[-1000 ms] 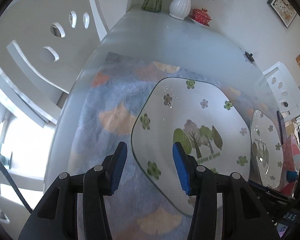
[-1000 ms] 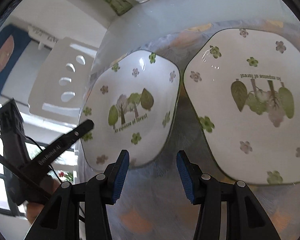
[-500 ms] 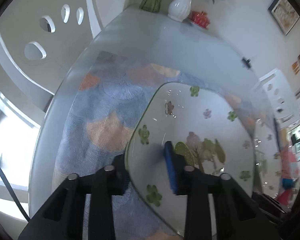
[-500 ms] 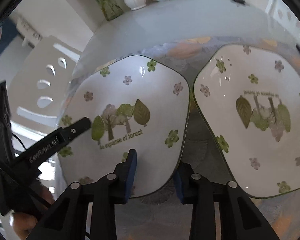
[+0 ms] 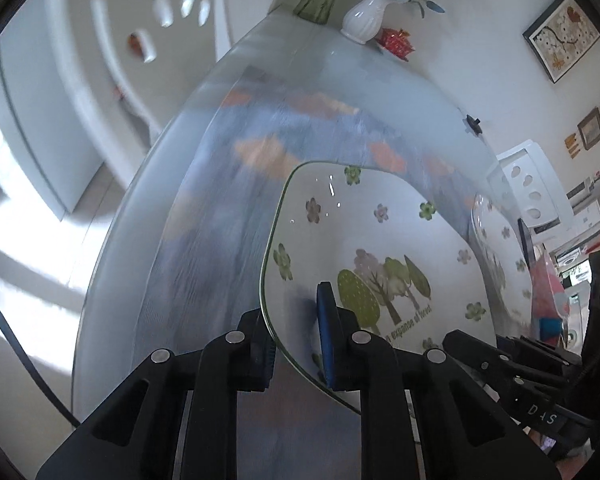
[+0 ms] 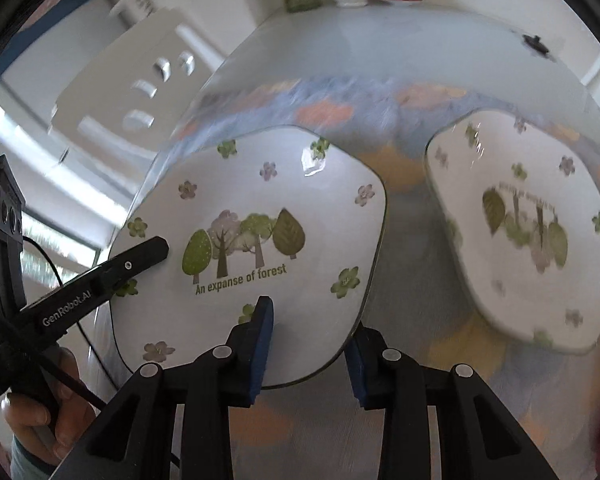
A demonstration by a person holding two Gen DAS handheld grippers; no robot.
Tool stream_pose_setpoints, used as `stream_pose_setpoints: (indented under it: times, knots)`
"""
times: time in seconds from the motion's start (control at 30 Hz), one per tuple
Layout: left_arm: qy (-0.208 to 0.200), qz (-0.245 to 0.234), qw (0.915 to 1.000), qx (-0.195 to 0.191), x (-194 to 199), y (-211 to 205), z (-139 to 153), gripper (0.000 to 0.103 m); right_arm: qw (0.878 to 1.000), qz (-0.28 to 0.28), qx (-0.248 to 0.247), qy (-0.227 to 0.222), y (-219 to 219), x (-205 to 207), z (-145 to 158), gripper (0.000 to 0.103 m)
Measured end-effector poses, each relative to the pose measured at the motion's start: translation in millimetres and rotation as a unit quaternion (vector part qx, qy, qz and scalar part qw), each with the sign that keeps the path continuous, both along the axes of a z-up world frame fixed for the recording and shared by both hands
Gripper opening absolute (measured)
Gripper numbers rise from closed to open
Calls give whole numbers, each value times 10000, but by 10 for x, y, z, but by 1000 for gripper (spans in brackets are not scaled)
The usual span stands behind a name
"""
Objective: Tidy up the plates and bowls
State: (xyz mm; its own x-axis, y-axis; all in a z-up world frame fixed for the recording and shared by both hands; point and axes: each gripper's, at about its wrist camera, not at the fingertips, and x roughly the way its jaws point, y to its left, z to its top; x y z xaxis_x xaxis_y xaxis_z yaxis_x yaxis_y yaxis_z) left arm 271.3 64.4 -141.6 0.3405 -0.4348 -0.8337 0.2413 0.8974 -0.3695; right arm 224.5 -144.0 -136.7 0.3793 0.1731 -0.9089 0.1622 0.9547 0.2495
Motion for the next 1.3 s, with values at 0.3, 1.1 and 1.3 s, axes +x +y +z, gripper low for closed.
stream_pose_setpoints:
  times: [0.3, 1.1, 1.3]
  knots:
    - [177, 14, 9998, -19, -145, 59, -134, 20, 9988, 344, 295, 194, 22, -175, -192, 32]
    - [-719, -47, 9972, 175, -846, 220, 634, 26, 9902, 1110, -232, -821, 246, -392, 423, 33]
    - [-913, 56, 9957, 111, -1492, 376, 944, 26, 9856, 1314, -229, -1043, 419, -942, 760, 33]
